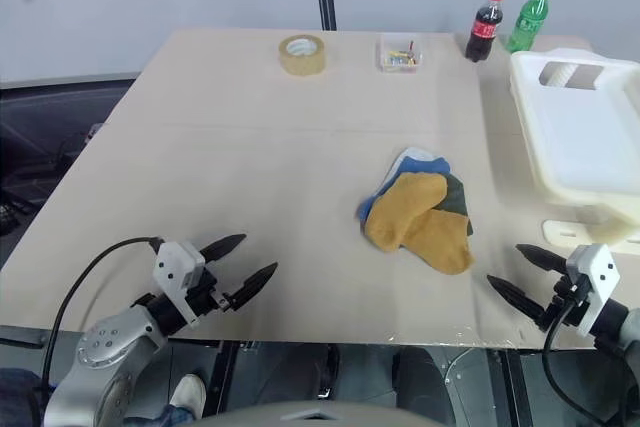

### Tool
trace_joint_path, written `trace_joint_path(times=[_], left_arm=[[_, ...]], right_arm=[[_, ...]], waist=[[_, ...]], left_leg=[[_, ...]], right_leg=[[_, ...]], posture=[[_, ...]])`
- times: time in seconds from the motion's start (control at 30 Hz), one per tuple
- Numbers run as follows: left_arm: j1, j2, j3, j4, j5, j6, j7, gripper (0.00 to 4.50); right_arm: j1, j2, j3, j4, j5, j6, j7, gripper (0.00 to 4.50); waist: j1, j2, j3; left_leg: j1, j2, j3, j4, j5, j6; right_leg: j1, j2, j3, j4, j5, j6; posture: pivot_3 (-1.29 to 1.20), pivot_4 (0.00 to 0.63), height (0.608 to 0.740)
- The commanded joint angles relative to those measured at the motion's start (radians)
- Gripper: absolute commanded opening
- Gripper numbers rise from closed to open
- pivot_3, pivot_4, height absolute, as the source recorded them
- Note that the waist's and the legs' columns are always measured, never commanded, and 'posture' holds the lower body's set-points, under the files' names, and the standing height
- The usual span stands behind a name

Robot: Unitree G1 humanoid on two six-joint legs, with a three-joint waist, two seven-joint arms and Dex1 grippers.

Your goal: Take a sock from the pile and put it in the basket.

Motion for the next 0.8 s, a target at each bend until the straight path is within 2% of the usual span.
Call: trace_joint_path(times=[0.03, 0.17, 0.23, 0.43, 0.67, 0.8], left_arm=[[-0.04, 0.009, -0.044, -0.022, -0.004, -0.007, -0.02, 4.5], [-0.165, 0.006, -0.184, 0.008, 0.051, 0.044, -0.034, 4.5], [-0.27, -0.02, -0.282, 0.031, 0.098, 0.077, -0.033, 4.5], [-0.486, -0.121, -0.459, 0.156, 0.174, 0.071, -0.035, 4.5], [-0.543, -0.155, -0.487, 0.23, 0.191, 0.032, -0.047, 4.5], [-0.5, -0.125, -0.429, 0.188, 0.113, 0.049, -0.088, 4.5]], right_arm=[[-0.004, 0.002, -0.038, -0.022, 0.017, -0.011, -0.004, 4.42], [-0.011, 0.007, -0.027, -0.046, 0.025, -0.004, -0.009, 4.42], [-0.019, 0.012, -0.029, -0.098, 0.058, 0.022, -0.025, 4.42], [-0.018, 0.019, -0.036, -0.243, 0.115, 0.076, -0.073, 4.42], [-0.011, 0.024, -0.018, -0.321, 0.105, 0.099, -0.126, 4.42], [-0.035, 0.028, 0.019, -0.373, 0.112, 0.133, -0.165, 4.42]], waist=[[0.001, 0.0, 0.0], [0.001, 0.0, 0.0], [0.003, 0.001, 0.0], [-0.001, 0.001, 0.0], [-0.002, 0.0, 0.0], [-0.005, 0.0, 0.0]], left_leg=[[0.0, 0.0, 0.0, 0.0, 0.0, 0.0], [0.0, 0.0, 0.0, 0.001, 0.0, 0.0], [0.0, -0.001, 0.0, 0.001, 0.0, 0.0], [0.001, -0.002, 0.0, 0.003, 0.0, 0.0], [0.002, -0.001, 0.0, 0.004, 0.0, 0.0], [0.002, -0.001, 0.0, 0.004, 0.0, 0.0]], right_leg=[[0.0, 0.0, 0.0, 0.0, 0.0, 0.0], [0.0, 0.001, -0.002, 0.001, 0.0, 0.0], [0.0, 0.003, -0.003, 0.002, 0.0, 0.001], [0.0, 0.005, -0.002, 0.005, 0.001, 0.001], [0.0, 0.006, -0.002, 0.01, 0.001, 0.001], [0.0, 0.006, -0.002, 0.01, 0.001, 0.001]], posture=[[0.0, 0.15, 0.738], [0.0, 0.15, 0.738], [0.0, 0.15, 0.738], [0.0, 0.15, 0.738], [0.0, 0.15, 0.738], [0.0, 0.15, 0.738]])
